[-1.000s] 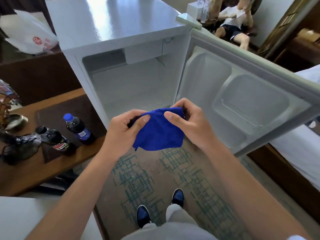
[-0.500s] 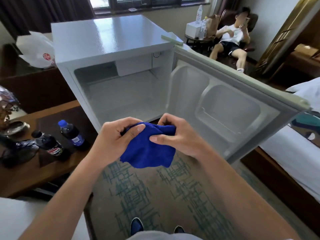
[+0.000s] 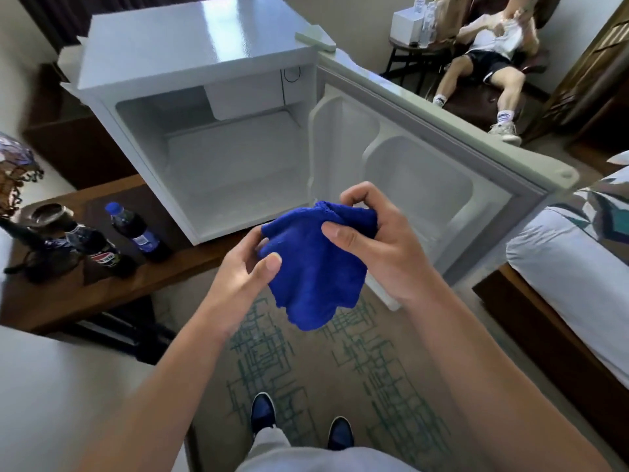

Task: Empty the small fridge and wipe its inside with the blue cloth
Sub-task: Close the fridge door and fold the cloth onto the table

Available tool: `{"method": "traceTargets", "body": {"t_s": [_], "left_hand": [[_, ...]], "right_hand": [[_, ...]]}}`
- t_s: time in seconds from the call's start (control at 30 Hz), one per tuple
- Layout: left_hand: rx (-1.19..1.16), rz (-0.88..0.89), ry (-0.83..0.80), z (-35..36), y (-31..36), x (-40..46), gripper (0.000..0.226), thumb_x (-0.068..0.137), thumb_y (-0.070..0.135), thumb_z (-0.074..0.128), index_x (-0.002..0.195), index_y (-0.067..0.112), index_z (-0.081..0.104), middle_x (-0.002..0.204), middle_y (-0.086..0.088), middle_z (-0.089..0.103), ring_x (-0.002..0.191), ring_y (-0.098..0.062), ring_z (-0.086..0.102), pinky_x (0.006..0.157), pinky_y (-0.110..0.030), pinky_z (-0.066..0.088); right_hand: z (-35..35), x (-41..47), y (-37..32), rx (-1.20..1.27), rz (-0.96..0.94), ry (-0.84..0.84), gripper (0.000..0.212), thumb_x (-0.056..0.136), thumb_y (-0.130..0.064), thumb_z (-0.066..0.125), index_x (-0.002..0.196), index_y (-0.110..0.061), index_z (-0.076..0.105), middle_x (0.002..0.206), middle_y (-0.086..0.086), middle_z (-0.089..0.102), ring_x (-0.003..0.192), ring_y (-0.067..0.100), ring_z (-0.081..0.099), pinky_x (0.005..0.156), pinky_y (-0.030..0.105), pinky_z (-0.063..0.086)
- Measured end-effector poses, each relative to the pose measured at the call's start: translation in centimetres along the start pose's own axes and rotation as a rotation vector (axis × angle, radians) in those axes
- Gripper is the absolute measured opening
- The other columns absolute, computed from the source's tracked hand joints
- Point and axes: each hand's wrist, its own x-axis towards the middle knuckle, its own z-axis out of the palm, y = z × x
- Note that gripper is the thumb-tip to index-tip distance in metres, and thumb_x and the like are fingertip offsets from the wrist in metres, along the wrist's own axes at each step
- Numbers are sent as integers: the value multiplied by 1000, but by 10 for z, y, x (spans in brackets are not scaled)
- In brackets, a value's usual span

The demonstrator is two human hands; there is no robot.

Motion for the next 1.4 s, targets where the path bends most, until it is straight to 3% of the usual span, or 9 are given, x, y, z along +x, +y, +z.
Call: {"method": "traceTargets", "body": {"t_s": [0.13,0.33,0.57,0.67,0.8,0.97,1.17,1.3,1.4], "left_hand": [[-65,-62,-21,33,-4,-5,78,66,83,73,121,28,69,121,-3,67,113,-26,61,97,-50,45],[-262,-63,-39,65,13,0,63,77,69,75,113,18,76,109,-5,76,97,-20,72,82,-32,59],[-261,22,71,83,28,3,41,79,50,82,104,19,73,102,-4,73,94,-18,66,81,-29,57],[-231,12,25,90,30,2,51,71,55,87,108,23,75,106,-5,74,97,-20,68,83,-32,58],[-317,-103,-110,100,34,0,71,61,51,94,124,24,73,119,-7,74,105,-20,72,84,-32,60],[-229,-1,-23,113,38,-6,37,79,45,82,105,18,80,103,-9,75,90,-29,64,79,-38,55],[-201,77,63,123,47,-7,15,84,26,70,93,21,81,97,-4,78,93,-20,71,82,-30,59],[-218,61,90,123,50,-11,18,86,21,65,94,22,82,98,-1,78,94,-16,72,81,-27,58],[-211,53,117,119,49,-13,19,87,19,65,95,21,82,99,-2,78,95,-18,71,83,-28,58]], "right_hand": [[-20,-14,-7,28,-13,-76,23,88,-9,71,96,-19,53,72,-3,56,62,15,49,56,23,42],[-46,-34,-17,20,-25,-154,29,94,0,66,122,-8,65,106,-1,72,95,13,68,81,23,53],[-66,-53,-23,-147,-50,35,22,91,2,74,111,-5,73,100,3,76,92,12,70,80,24,56],[-70,-59,-28,-143,-71,77,21,90,3,75,109,-2,73,99,9,76,92,14,70,82,26,56],[-72,-67,-34,-162,-122,78,21,90,2,75,110,-5,72,102,0,76,96,11,72,85,24,54],[-75,-72,-42,-223,-163,138,24,88,-2,80,109,-11,72,99,-7,76,94,8,72,84,21,52],[-81,-75,-44,-284,-118,170,26,88,-12,81,112,-17,71,98,0,79,89,16,74,76,30,57],[-91,-81,-57,-575,-214,147,43,91,-23,80,131,-18,65,130,-5,71,121,12,68,92,35,61],[-102,-80,-63,-871,-377,209,51,93,-31,74,141,-15,61,157,0,51,147,15,46,115,41,47]]}}
